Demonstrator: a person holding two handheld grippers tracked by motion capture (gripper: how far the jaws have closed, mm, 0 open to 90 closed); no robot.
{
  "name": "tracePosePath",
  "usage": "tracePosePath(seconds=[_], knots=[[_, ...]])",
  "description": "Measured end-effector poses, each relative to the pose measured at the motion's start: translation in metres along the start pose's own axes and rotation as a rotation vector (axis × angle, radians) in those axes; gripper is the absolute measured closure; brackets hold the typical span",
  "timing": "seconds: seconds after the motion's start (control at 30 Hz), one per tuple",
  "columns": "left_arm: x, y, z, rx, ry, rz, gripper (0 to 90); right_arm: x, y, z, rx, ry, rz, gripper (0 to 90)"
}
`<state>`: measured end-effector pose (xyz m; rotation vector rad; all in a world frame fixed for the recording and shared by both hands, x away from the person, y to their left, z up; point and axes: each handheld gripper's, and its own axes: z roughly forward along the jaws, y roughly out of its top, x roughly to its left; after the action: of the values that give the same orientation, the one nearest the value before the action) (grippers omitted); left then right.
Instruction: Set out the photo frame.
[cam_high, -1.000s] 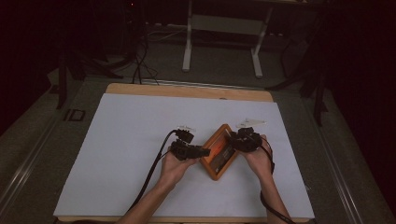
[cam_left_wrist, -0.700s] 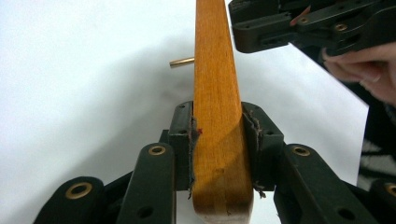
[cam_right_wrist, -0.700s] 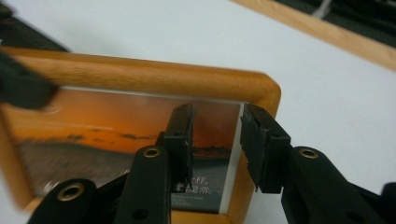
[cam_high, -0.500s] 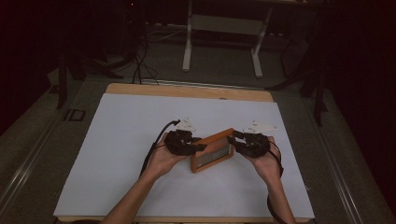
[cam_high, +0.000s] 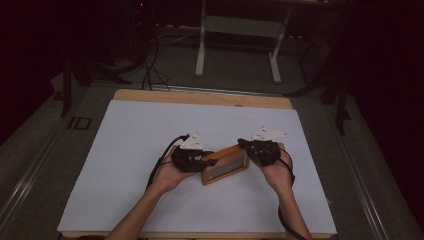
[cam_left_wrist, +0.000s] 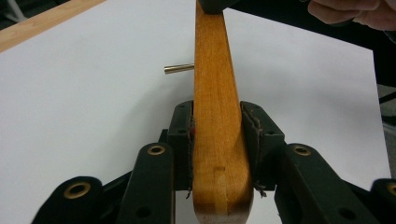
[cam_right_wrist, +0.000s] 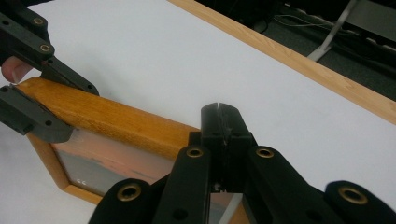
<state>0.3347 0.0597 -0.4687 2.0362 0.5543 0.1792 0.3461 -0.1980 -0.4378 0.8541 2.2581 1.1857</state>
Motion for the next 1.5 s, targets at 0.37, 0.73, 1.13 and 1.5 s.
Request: tracePosePath(seconds=[0.37, 0.73, 1.13, 1.5], knots=[[0.0, -0.037, 0.003, -0.044, -0.033, -0.141, 43.5, 0.003, 0.002, 0.002, 0.001, 0.006, -0.015, 89.8], [-0.003, -0.049, 0.007, -0.003, 0.018, -0.096, 68.4, 0.003, 0.005, 0.007, 0.009, 0.011, -0.023, 89.7], [0.004, -0.005, -0.025, 0.044, -0.03, 0.006, 69.2, 0.005, 0.012, -0.009, -0.018, 0.047, -0.056, 80.7], [0.015, 0.028, -0.048, 0.077, -0.102, 0.052, 69.1, 0.014, 0.023, -0.015, -0.043, 0.218, -0.108, 55.8]])
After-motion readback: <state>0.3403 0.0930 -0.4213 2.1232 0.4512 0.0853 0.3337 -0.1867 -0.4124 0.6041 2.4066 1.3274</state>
